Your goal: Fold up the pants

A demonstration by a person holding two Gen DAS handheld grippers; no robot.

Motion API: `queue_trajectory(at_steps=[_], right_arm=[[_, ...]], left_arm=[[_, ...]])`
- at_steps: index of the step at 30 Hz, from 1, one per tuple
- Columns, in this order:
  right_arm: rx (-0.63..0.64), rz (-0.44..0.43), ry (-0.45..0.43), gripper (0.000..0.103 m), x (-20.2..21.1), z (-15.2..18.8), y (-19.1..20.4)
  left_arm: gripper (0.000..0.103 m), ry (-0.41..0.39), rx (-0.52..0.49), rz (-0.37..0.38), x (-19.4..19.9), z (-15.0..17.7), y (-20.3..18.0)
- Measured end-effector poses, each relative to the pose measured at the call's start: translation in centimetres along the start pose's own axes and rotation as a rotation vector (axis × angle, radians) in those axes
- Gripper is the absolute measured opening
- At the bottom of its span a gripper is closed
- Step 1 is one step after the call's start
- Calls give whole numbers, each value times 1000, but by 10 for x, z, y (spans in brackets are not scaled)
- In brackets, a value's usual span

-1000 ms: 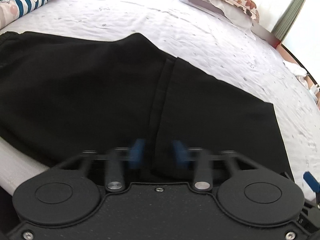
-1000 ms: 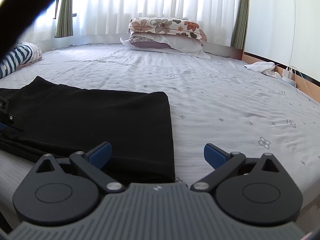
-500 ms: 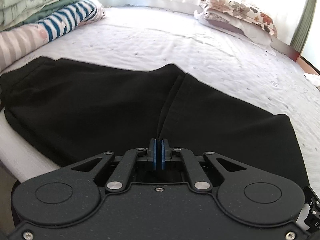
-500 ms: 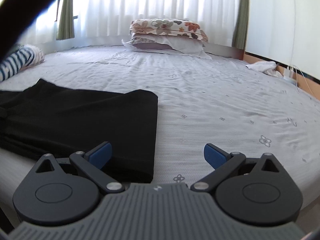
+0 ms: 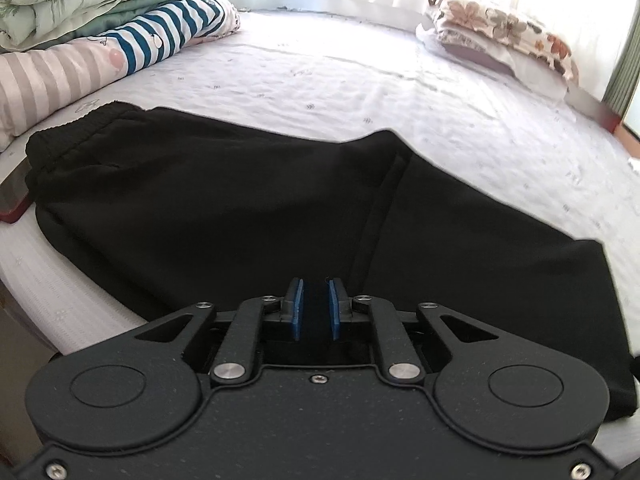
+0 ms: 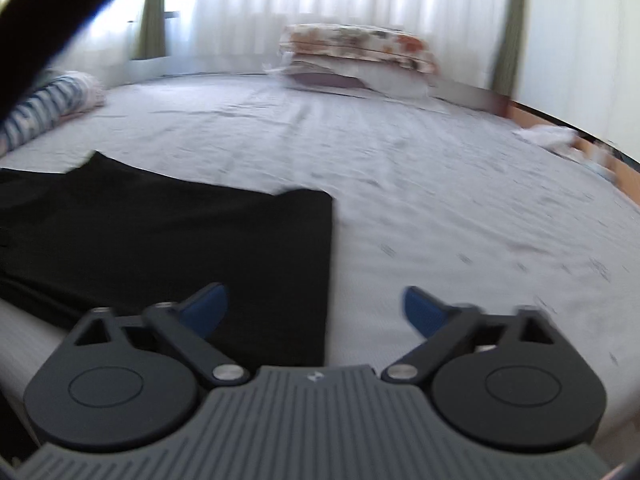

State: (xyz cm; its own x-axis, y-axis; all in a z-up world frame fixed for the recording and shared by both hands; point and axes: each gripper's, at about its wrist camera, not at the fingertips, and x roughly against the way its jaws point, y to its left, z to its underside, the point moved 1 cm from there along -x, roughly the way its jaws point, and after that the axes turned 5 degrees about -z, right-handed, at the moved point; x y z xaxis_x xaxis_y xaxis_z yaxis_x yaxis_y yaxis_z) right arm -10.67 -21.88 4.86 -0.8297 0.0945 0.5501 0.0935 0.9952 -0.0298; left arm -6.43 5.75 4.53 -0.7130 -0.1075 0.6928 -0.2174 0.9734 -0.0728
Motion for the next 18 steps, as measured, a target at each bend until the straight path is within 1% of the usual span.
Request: queue_trajectory(at_steps=[2, 4, 6, 8, 10, 12, 13, 16, 18], right_arm=[[-54, -32, 32, 53, -19, -18, -5], [-108, -72, 54, 40, -40, -36, -12], [-148, -94, 69, 37, -63, -53, -18], [-173, -107, 105, 31, -92, -69, -24], [-186, -108, 171, 30, -123, -75, -26], [-175, -85, 234, 28, -151, -75, -26], [-159, -64, 235, 39, -160, -74, -25], [-109, -25, 210, 40, -165, -76, -18], [-85, -20, 192, 44, -156, -77, -12]], left_arm=[[13, -17, -10, 34, 7, -1, -5], [14, -28, -28, 84, 14, -1, -13], [16, -25, -59, 141, 17, 3, -23], [16, -12, -104, 159, 16, 9, -34], [16, 7, -154, 142, 9, 16, -44], [16, 39, -168, 126, 2, 22, -47], [17, 47, -167, 124, 0, 25, -48], [17, 26, -182, 109, 0, 27, -47], [17, 27, -178, 111, -1, 27, -46]])
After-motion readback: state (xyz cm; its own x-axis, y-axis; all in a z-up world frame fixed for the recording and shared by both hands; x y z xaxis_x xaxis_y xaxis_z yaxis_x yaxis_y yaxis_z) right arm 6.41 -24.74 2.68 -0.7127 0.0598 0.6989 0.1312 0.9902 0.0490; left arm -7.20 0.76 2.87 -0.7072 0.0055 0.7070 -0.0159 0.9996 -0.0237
